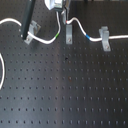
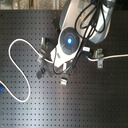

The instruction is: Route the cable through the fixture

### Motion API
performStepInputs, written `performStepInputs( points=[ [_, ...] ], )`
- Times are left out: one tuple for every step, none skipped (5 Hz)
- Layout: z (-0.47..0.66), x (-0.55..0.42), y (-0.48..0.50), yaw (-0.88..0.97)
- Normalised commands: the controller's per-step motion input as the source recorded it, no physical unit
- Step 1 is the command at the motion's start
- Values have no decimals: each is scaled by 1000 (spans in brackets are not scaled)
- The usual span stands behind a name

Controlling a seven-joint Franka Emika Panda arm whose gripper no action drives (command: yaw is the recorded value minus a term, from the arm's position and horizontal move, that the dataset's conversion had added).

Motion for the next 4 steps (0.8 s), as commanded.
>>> performStepInputs(
  points=[
    [39,-282,-318,554],
    [4,-353,-227,420],
    [5,-305,-177,466],
    [-1,37,-134,497]
  ],
)
